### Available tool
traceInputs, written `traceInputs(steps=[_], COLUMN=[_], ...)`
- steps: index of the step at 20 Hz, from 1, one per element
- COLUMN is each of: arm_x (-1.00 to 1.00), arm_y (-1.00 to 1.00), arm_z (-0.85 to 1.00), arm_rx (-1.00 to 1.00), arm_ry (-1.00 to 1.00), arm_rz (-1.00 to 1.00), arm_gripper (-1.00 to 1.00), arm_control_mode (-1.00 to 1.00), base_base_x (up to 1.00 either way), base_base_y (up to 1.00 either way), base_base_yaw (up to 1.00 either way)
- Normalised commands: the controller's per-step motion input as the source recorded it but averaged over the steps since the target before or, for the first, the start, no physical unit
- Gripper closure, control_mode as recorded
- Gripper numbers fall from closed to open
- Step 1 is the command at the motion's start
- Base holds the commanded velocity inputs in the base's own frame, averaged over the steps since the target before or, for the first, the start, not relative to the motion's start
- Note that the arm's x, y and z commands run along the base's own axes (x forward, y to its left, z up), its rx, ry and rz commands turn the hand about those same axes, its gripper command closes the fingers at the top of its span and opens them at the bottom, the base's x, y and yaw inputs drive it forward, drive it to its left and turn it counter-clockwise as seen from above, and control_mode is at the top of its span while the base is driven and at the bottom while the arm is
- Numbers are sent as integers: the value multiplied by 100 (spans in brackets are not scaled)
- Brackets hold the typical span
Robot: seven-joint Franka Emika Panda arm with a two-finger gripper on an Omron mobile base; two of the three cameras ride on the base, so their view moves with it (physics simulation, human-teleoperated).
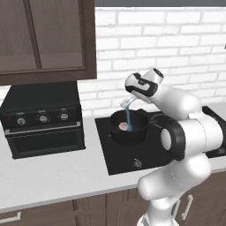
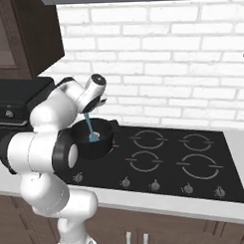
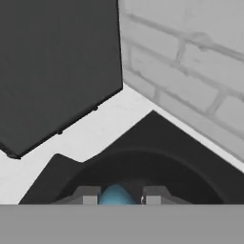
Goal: Put the garlic and lemon wedge in the pot. Retrieve the spatula and lightly stir the vegetables in the pot.
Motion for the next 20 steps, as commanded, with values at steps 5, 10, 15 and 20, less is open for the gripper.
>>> traceInputs(steps=[5, 10, 15, 20], arm_x=[-38, 21, 37, 14], arm_y=[0, 1, 2, 0], arm_z=[0, -2, -15, -7], arm_rx=[-16, -3, 1, 0], arm_ry=[13, 2, -4, -21], arm_rz=[20, 44, 62, 71], arm_gripper=[100, 100, 100, 100], arm_control_mode=[-100, -100, -100, -100], base_base_x=[0, 0, 0, 0], base_base_y=[0, 0, 0, 0], base_base_yaw=[0, 0, 0, 0])
